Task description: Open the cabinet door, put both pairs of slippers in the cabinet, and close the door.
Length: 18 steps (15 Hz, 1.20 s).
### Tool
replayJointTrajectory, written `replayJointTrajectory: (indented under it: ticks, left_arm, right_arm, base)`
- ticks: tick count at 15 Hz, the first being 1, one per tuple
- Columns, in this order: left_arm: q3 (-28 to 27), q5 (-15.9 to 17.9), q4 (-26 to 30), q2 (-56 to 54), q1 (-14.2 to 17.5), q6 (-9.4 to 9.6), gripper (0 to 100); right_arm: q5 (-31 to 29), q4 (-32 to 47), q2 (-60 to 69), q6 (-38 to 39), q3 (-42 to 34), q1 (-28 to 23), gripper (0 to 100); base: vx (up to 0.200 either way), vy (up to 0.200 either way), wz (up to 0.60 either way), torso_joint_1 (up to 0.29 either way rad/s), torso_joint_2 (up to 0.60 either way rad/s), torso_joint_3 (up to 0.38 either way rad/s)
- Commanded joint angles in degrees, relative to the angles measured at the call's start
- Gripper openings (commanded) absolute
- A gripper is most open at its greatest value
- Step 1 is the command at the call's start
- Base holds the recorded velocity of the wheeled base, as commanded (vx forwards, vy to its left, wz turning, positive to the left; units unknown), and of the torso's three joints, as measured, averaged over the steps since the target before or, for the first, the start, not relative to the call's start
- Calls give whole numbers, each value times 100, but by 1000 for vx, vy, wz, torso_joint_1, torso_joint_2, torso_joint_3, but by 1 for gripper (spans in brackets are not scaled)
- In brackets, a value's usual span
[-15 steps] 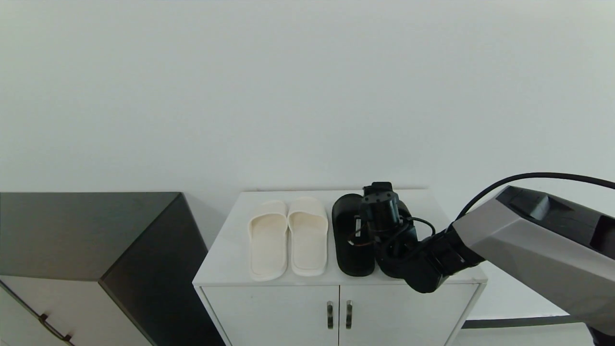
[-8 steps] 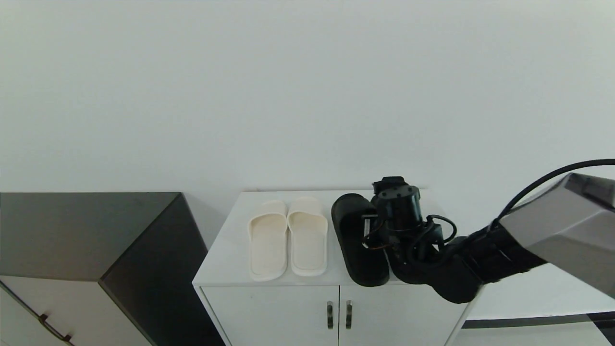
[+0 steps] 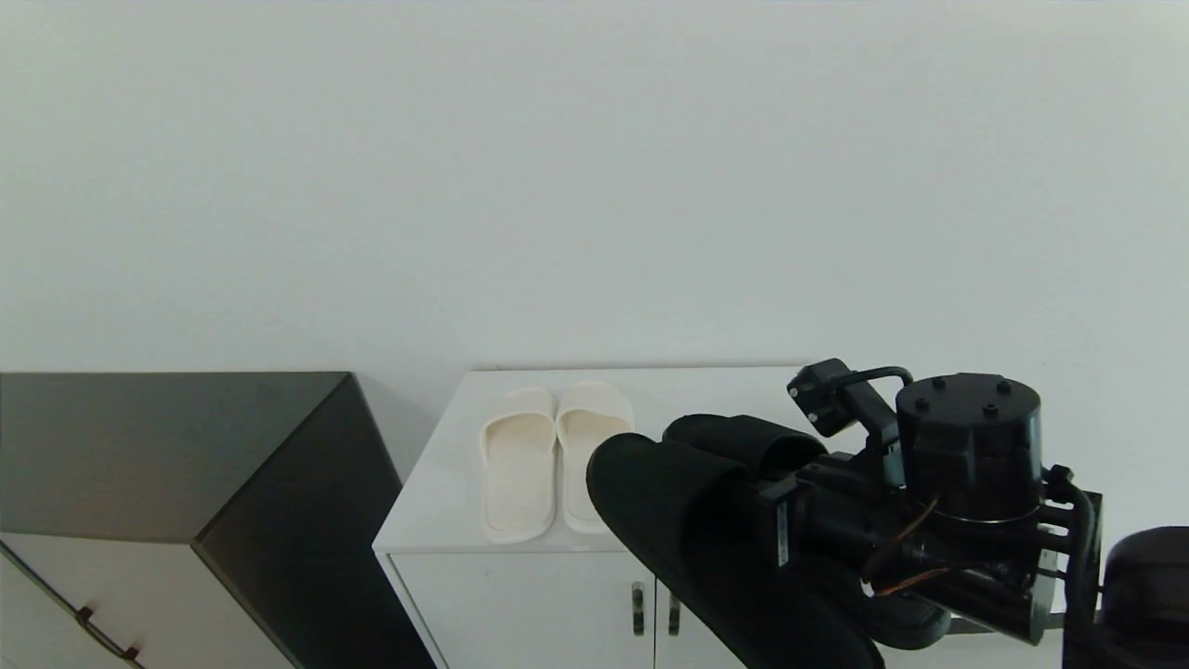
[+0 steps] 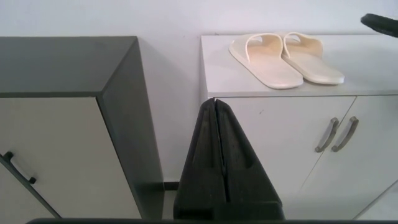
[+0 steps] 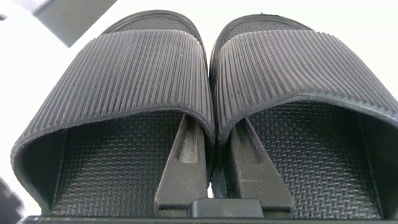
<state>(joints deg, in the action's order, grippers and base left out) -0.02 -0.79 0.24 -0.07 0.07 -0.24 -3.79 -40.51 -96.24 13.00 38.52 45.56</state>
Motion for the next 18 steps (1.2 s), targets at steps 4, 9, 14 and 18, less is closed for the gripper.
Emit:
replayJointTrajectory:
  ticks: [4,9,14,18]
  left_arm:
    - [-6,0,2,7,1,-11,0]
    - [-6,0,2,7,1,-11,0]
    - [-6,0,2,7,1,-11,0]
    - [-6,-9,2,7,1,-20,0]
  right_arm:
    - [98,-10,247,-34,-170,85,0]
    - [142,-10,247,-43,-231,76,0]
    - [177,-18,247,-306,-372,85,0]
    - [212,-10,264,-315,-416,103,0]
  base:
    - [-50,0,0,1,1,1]
    - [-200,0,0,10,2,0]
    - [-160,0,0,-6,1,4]
    - [0,0,0,0,0,0]
